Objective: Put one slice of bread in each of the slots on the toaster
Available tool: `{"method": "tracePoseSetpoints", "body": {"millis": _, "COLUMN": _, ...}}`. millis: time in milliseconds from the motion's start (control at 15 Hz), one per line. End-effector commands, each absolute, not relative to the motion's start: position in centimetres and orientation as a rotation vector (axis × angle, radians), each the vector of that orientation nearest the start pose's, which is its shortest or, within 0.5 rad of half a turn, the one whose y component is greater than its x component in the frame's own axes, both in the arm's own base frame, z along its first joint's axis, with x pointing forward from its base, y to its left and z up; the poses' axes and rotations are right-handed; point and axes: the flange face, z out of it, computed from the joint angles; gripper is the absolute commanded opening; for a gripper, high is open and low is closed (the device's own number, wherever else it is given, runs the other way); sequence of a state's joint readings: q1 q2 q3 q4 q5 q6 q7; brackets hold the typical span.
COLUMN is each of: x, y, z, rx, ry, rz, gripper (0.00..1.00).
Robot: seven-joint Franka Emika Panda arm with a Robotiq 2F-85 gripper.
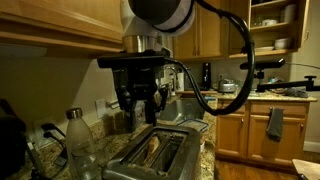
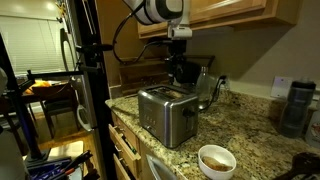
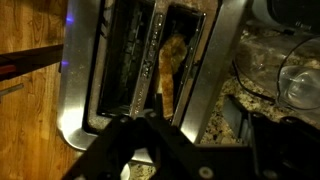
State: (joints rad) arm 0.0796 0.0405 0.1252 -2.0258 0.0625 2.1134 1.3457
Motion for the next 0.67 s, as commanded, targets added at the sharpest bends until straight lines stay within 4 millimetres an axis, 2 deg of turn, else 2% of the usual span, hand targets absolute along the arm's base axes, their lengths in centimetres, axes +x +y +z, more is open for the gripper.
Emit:
{"method": "tracePoseSetpoints", "body": {"millis": 0, "x": 54.5, "y": 11.3, "z": 43.3, "rx": -2.540, "ry": 1.689, "rz": -0.006, "gripper": 0.95}}
{"method": "tracePoseSetpoints", "body": {"millis": 133, "x": 54.5, "y": 11.0, "z": 43.3, "rx": -2.533, "ry": 1.698, "rz": -0.005, "gripper": 1.00}}
{"method": "tracePoseSetpoints", "body": {"millis": 600, "x": 53.7, "y": 8.6, "z": 43.5, "rx": -2.503, "ry": 1.852, "rz": -0.032, "gripper": 1.00}}
